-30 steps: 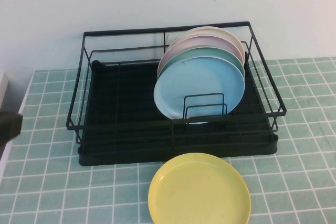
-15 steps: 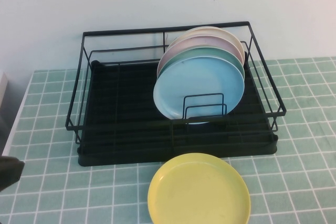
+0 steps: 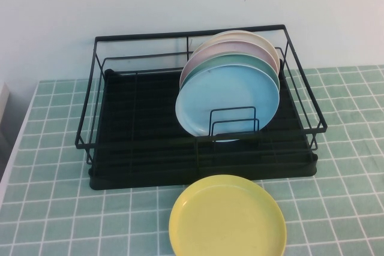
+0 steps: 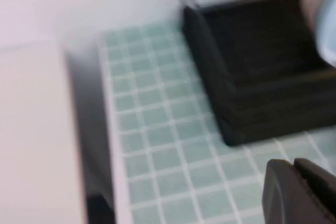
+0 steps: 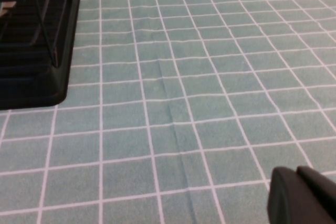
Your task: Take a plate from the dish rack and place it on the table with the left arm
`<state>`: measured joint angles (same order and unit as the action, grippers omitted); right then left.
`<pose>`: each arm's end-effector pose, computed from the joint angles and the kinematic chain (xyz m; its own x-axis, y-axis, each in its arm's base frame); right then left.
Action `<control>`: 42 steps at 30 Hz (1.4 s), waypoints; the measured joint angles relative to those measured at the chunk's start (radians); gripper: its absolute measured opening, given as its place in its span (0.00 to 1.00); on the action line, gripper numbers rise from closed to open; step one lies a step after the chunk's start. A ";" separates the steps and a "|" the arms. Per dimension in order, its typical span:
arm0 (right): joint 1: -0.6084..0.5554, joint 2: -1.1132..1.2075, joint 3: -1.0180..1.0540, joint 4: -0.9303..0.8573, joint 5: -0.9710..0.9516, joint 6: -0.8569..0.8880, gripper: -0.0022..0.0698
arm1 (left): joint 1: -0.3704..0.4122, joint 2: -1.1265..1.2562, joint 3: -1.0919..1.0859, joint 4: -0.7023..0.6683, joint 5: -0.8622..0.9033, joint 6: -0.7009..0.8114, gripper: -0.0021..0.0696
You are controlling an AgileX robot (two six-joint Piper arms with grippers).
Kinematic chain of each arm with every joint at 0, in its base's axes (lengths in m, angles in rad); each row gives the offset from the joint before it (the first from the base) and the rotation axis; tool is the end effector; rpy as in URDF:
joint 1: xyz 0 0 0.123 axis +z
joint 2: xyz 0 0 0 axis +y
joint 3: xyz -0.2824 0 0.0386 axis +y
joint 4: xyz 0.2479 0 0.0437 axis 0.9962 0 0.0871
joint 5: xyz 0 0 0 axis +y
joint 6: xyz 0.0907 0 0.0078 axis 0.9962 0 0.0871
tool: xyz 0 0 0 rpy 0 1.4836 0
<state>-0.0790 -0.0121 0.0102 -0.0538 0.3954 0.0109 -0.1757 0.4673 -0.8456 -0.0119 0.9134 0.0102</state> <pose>0.0514 -0.0060 0.1748 -0.3037 -0.0148 -0.9527 0.0869 0.9953 -0.0432 0.0604 -0.0116 0.3773 -0.4258 0.0786 -0.9014 0.1844 0.9829 -0.0014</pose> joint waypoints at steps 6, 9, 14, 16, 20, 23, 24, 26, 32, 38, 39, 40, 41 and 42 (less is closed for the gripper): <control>0.000 0.000 0.000 0.000 0.000 0.000 0.03 | 0.108 -0.175 0.307 0.000 -0.279 0.000 0.03; 0.000 0.000 0.000 0.000 0.000 0.000 0.03 | 0.110 -0.260 0.456 -0.018 -0.377 0.000 0.03; 0.000 0.000 0.000 0.000 0.000 0.000 0.03 | 0.127 -0.419 0.695 -0.079 -0.501 0.000 0.03; 0.000 0.000 0.000 0.000 0.000 0.000 0.03 | 0.128 -0.465 0.774 -0.106 -0.546 0.000 0.03; 0.000 0.000 0.000 0.000 0.000 0.000 0.03 | 0.128 -0.477 0.864 -0.150 -0.613 0.000 0.03; 0.000 0.000 0.000 0.000 0.000 0.000 0.03 | 0.128 -0.477 0.865 -0.156 -0.608 0.000 0.03; 0.000 0.000 0.000 0.000 0.000 0.000 0.03 | 0.128 -0.477 0.865 -0.158 -0.599 0.000 0.03; 0.000 0.000 0.000 0.000 0.000 0.000 0.03 | 0.128 -0.479 0.865 -0.160 -0.595 0.000 0.03; 0.000 0.000 0.000 0.000 0.000 0.000 0.03 | 0.128 -0.479 0.865 -0.160 -0.592 0.000 0.03; 0.000 0.000 0.000 0.000 0.000 0.000 0.03 | 0.128 -0.479 0.865 -0.160 -0.592 0.000 0.03; 0.000 0.000 0.000 0.000 0.000 0.000 0.03 | 0.128 -0.479 0.865 -0.160 -0.592 0.000 0.03; 0.000 0.000 0.000 0.000 0.000 0.000 0.03 | 0.128 -0.479 0.865 -0.160 -0.592 0.000 0.03; 0.000 0.000 0.000 0.000 0.000 0.000 0.03 | 0.128 -0.479 0.865 -0.160 -0.592 0.000 0.03; 0.000 0.000 0.000 0.000 0.000 0.000 0.03 | 0.128 -0.479 0.865 -0.160 -0.592 0.000 0.03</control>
<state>-0.0790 -0.0121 0.0102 -0.0538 0.3954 0.0109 -0.0473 -0.0115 0.0191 -0.1715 0.3211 0.0102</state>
